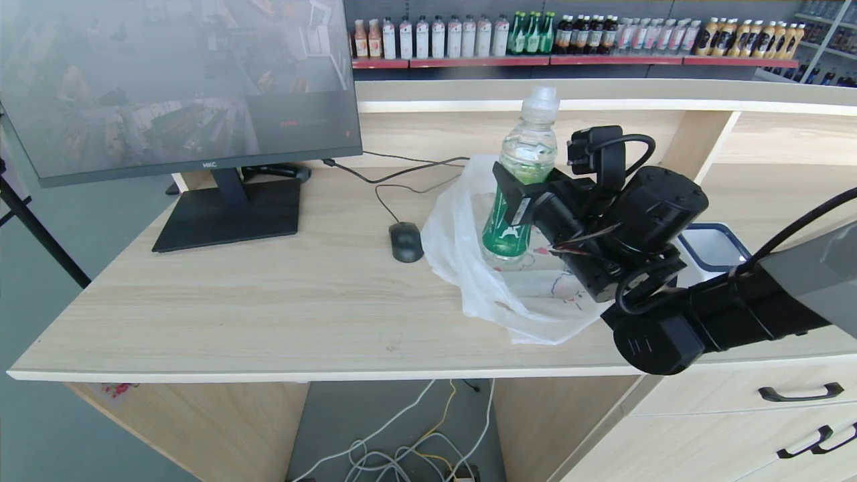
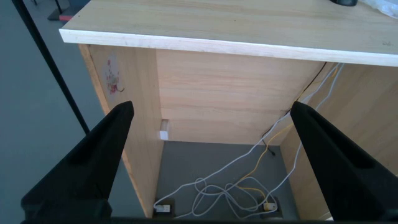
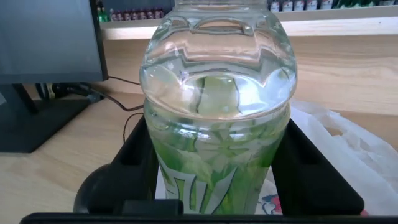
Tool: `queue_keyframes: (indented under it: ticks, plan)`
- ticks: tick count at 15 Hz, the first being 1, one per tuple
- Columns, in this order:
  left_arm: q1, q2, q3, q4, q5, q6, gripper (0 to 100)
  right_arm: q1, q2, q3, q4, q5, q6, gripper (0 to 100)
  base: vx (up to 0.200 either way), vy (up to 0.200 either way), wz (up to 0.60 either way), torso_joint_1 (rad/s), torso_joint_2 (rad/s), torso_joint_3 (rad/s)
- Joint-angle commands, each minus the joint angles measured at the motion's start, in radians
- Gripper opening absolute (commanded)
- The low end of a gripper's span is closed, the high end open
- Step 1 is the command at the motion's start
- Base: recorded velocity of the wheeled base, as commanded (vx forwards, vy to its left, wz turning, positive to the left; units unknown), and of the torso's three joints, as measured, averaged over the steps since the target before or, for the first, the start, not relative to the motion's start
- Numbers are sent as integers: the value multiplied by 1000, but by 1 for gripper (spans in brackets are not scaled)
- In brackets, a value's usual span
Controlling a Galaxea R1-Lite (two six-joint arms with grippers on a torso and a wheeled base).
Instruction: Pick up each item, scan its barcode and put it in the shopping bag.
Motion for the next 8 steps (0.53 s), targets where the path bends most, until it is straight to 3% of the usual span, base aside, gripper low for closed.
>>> queue_keyframes:
  ticks: [1, 8]
  plan:
    - [1, 0, 0, 0, 0, 0, 100, -1, 49, -65, -2, 0, -1, 0, 0, 0, 0, 0, 0, 0]
    - [1, 0, 0, 0, 0, 0, 100, 0, 143, -166, -2, -2, -3, 0, 0, 0, 0, 0, 0, 0]
